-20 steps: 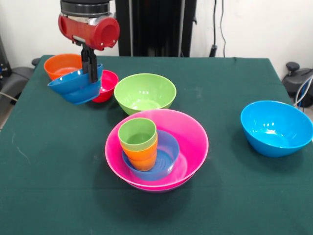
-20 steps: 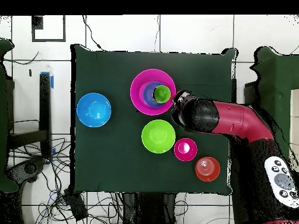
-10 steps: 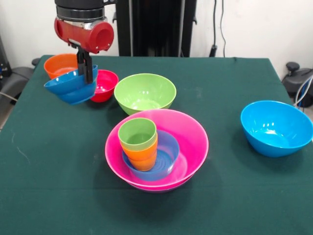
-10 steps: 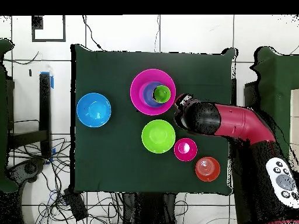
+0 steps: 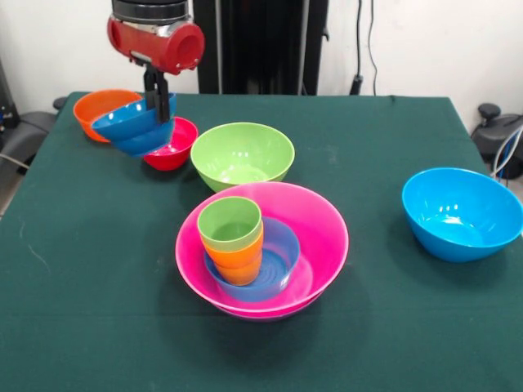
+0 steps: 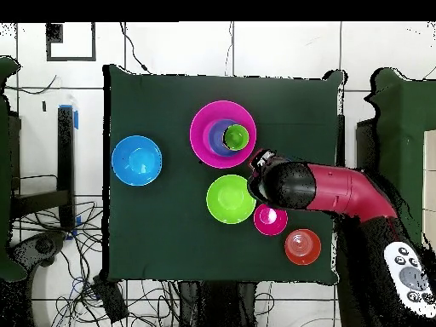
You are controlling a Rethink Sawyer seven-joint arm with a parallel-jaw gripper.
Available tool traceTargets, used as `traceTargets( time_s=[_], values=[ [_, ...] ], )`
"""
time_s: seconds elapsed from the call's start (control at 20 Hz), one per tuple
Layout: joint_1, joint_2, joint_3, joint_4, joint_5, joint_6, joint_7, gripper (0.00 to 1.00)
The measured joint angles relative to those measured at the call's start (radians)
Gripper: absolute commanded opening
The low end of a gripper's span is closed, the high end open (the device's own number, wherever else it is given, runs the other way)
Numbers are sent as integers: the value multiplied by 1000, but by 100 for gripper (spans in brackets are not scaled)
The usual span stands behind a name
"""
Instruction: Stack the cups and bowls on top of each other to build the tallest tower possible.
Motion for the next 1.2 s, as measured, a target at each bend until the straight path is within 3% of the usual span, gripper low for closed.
traceTargets(
  time_s=[0.6,1.2],
  values=[
    [0,-46,0,117,1,0,0,0],
    [-16,-44,0,152,0,0,0,0]
  ],
)
